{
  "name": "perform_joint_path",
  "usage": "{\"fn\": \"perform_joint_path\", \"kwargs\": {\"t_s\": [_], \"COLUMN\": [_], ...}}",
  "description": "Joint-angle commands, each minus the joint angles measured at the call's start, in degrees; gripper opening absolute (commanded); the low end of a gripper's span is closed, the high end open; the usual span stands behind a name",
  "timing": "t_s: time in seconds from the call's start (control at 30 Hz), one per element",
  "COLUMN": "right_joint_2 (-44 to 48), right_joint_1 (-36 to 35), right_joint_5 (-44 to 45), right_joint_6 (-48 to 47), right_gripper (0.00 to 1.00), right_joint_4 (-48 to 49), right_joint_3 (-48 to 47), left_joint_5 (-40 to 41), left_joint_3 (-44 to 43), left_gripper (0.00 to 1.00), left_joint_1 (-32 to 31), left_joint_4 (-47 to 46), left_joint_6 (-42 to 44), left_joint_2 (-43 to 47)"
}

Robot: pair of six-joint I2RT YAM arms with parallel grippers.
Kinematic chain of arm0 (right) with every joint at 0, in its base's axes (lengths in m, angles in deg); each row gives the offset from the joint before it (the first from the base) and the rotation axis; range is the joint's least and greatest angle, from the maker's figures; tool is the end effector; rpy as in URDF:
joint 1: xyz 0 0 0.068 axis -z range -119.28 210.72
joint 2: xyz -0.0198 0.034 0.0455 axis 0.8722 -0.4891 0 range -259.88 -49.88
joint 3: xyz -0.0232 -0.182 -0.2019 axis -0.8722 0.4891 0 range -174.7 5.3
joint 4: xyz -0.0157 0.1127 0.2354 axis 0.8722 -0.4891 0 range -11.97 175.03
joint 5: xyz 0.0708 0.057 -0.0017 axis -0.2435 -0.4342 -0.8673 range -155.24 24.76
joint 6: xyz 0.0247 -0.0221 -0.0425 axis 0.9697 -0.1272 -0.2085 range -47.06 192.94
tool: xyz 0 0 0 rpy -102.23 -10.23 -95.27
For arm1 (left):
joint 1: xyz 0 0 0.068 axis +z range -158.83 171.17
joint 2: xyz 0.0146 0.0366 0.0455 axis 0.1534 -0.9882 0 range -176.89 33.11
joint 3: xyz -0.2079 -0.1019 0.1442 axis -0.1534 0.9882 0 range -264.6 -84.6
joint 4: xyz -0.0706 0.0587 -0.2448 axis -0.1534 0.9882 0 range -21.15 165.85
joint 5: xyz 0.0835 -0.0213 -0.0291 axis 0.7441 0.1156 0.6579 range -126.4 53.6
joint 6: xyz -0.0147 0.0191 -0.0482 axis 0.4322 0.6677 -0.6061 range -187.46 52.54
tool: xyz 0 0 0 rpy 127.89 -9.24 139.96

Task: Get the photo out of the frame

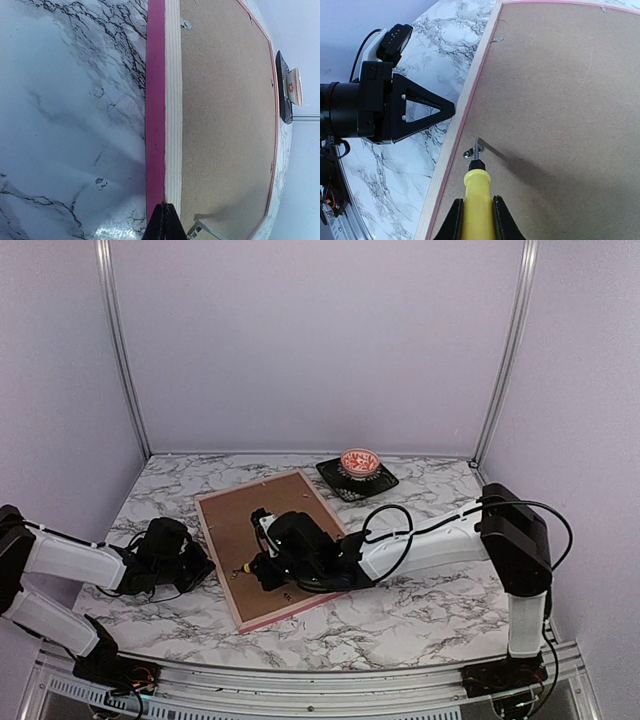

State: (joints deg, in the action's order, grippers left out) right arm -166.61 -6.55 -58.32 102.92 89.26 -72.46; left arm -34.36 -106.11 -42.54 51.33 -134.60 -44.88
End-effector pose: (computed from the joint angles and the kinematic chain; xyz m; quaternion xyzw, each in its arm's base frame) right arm 0.1804 0.4197 0.1796 -0.2562 0.8469 0.3120 0.3460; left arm 0.1969 -0.1298 0.1317 -0.2668 0.8619 -0.3218 0.2869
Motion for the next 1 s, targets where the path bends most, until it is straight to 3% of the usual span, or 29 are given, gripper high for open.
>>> {"fn": "perform_joint_path", "kwargs": {"t_s": [0.0,0.4,0.63,0.77,0.87,0.97], "right_joint_2": [3.5,4.1,8.7,11.8,13.8,15.4], "right_joint_1": [1.3,0.0,1.9,3.3,4.5,5.1], "right_joint_5": [0.4,0.7,3.5,4.0,4.1,4.0], "right_joint_6": [-2.2,-5.5,-7.4,-8.3,-9.0,-9.7], "right_gripper": [0.00,0.00,0.00,0.00,0.00,0.00], "right_joint_4": [5.7,0.1,-1.7,-2.0,-2.4,-2.8], "right_joint_3": [1.4,-0.3,0.1,2.0,3.3,4.0], "left_joint_5": [-3.7,-4.3,0.4,0.6,0.6,-0.4], "left_joint_3": [2.1,-1.9,-12.8,-19.0,-26.4,-34.6], "left_gripper": [0.02,0.03,0.12,0.23,0.40,0.50], "left_joint_1": [-0.9,-0.9,2.5,10.5,15.4,19.2], "left_joint_4": [9.2,11.1,24.2,27.9,28.1,27.7], "left_joint_6": [0.3,3.1,10.1,15.9,21.2,25.8], "left_joint_2": [-2.7,-1.3,4.3,2.1,-3.3,-11.2]}}
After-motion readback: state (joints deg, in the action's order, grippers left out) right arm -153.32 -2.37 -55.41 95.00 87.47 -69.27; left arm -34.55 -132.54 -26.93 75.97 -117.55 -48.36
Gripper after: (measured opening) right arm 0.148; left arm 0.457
